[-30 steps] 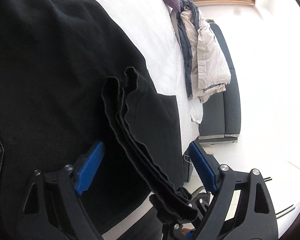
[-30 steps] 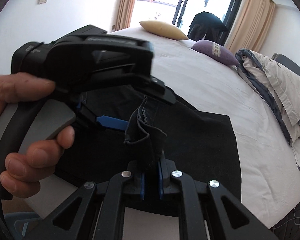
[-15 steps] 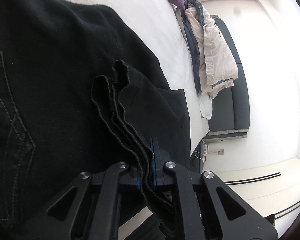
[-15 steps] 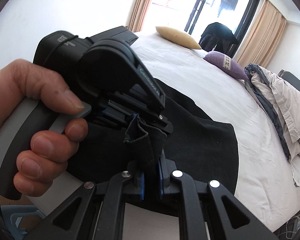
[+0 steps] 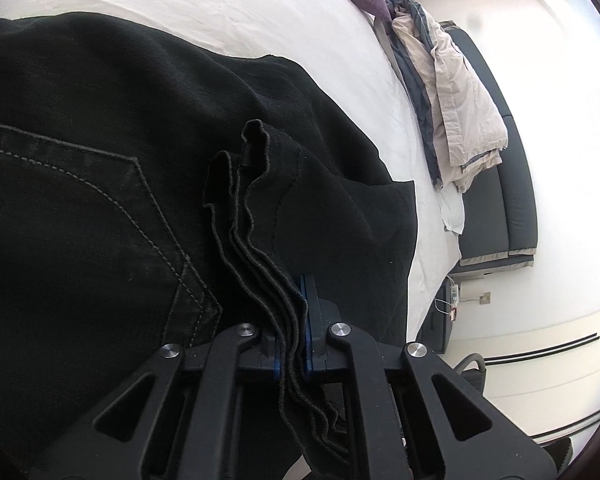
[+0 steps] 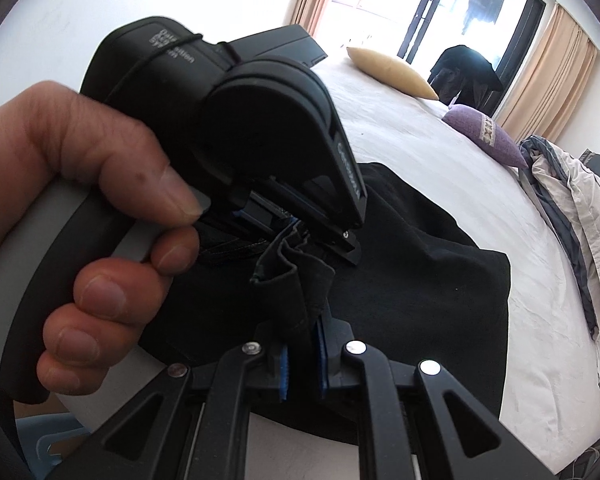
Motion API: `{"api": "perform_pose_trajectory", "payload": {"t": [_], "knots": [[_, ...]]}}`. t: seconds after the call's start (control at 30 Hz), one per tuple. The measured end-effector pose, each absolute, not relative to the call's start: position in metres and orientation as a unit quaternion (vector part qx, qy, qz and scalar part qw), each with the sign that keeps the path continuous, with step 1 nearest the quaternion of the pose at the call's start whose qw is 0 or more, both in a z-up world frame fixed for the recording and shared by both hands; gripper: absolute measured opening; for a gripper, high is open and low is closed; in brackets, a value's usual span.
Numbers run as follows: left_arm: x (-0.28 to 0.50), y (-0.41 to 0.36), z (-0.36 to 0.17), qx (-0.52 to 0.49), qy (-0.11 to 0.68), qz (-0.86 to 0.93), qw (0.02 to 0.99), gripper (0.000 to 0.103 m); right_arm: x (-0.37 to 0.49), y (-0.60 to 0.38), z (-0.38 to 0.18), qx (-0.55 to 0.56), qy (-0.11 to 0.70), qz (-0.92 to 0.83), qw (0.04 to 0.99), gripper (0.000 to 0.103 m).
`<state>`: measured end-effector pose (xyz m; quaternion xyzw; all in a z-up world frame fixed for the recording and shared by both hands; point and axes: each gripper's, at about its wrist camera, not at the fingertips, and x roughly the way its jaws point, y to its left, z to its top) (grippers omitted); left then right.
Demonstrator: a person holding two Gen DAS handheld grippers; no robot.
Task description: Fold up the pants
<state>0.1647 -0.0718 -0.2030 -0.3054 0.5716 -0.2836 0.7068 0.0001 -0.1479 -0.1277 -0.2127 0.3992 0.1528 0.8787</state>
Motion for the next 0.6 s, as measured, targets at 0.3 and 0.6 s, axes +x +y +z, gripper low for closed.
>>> {"api": "perform_pose_trajectory", "payload": {"t": [0.3,0.6], "knots": [[0.164,-0.052,-0.207,-0.306,0.572,-0.271,0.711,0.005,0.008,-0.133,-0.137,-0.214,0.408,0.164,0.872,0.013],[0.158,-0.053,-0.190,-0.245,0.587,-0.249,0.731,0.008,0.019,-0.145,-0.151,-0.174,0.435,0.179,0.865,0.022]]}}
